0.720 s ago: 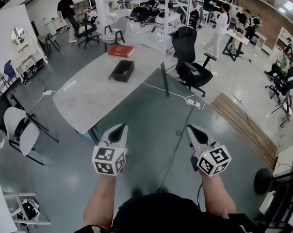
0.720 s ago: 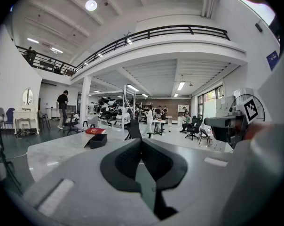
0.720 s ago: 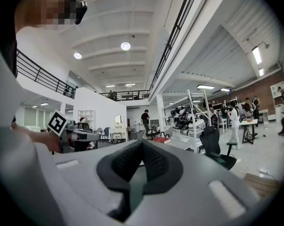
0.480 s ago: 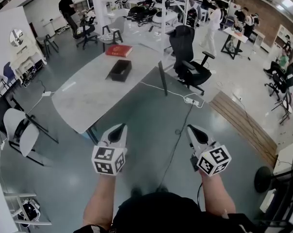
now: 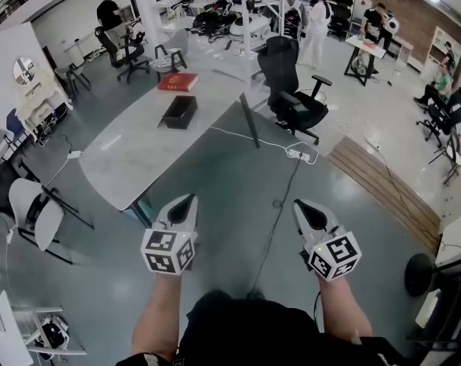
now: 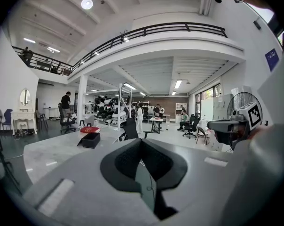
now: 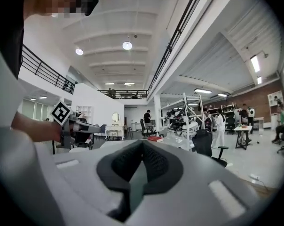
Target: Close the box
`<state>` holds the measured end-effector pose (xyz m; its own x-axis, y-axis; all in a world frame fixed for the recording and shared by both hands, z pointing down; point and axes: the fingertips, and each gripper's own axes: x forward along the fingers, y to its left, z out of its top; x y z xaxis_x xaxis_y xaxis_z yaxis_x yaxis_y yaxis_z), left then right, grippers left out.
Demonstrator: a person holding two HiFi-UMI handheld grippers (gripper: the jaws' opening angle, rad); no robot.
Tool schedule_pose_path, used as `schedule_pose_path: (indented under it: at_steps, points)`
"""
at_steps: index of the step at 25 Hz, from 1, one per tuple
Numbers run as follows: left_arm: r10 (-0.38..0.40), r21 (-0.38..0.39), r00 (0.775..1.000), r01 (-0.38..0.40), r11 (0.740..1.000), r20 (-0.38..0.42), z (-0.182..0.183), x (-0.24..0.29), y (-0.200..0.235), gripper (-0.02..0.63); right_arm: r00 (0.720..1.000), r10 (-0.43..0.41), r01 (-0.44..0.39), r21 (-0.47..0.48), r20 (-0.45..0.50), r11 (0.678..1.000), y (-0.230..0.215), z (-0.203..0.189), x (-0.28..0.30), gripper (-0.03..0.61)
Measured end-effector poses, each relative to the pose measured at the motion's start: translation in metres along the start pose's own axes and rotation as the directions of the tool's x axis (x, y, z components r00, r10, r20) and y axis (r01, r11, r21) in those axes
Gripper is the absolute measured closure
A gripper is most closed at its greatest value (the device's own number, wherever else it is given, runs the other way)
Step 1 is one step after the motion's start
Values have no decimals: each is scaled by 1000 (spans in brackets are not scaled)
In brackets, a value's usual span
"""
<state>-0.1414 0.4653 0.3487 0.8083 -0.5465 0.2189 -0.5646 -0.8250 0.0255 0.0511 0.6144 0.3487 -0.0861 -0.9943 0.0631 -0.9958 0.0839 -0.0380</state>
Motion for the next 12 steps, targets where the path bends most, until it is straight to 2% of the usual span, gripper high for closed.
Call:
schedule_pose_path:
  at_steps: [5,12]
  points:
    - [-12,1,1000,12,1000,-17,-9,4,-26,617,999,42,-43,60,15,997,-6,-12,-23,576]
    - [-33,-12,999,32,999,-21,-9,24,-29,617,999,31,-28,112,-19,993,-22,-24,-18,575]
